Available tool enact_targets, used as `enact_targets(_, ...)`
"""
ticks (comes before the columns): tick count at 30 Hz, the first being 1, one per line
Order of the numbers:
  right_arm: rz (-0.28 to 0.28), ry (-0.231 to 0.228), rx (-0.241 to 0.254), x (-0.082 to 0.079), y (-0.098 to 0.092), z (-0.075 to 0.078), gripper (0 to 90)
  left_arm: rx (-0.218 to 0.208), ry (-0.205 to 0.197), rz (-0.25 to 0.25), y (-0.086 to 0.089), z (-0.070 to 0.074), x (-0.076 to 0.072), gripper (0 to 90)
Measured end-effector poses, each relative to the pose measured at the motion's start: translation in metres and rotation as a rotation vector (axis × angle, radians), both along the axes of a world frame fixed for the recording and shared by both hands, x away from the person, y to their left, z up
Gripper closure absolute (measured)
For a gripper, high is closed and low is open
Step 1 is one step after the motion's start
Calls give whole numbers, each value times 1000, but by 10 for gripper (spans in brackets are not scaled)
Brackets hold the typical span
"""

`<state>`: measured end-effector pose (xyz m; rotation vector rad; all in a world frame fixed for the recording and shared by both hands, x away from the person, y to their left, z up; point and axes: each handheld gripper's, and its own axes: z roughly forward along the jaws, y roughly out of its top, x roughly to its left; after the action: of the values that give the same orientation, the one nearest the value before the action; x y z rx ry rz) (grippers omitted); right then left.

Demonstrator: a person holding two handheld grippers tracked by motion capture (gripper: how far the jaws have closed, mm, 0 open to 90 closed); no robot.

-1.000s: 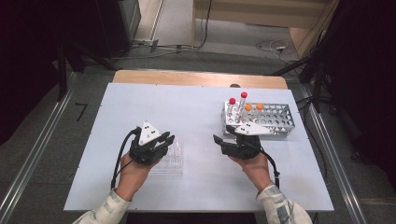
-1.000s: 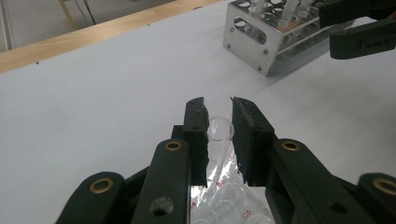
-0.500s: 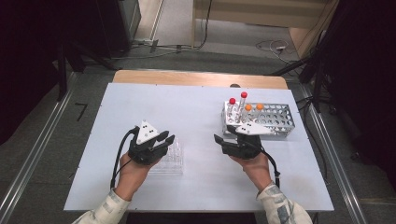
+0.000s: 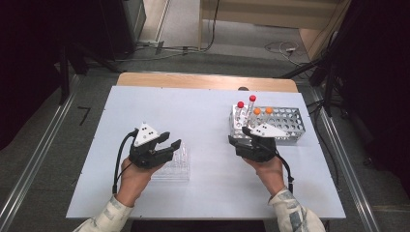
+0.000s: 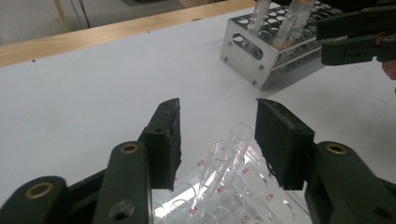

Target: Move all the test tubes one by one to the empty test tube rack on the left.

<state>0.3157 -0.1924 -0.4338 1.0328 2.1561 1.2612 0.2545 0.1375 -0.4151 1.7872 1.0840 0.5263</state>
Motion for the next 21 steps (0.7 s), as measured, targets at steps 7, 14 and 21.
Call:
enact_targets(7, -73, -18, 1, 7, -16, 5, 363, -14, -9, 34, 5, 0, 1, 369)
enact_targets(14, -174, -20, 6, 20, -29, 4, 384, 0, -9, 77, 5, 0, 4, 222)
enact_targets(21, -244, -7, 10, 39, -33, -6, 432, 5, -8, 82, 5, -2, 6, 192)
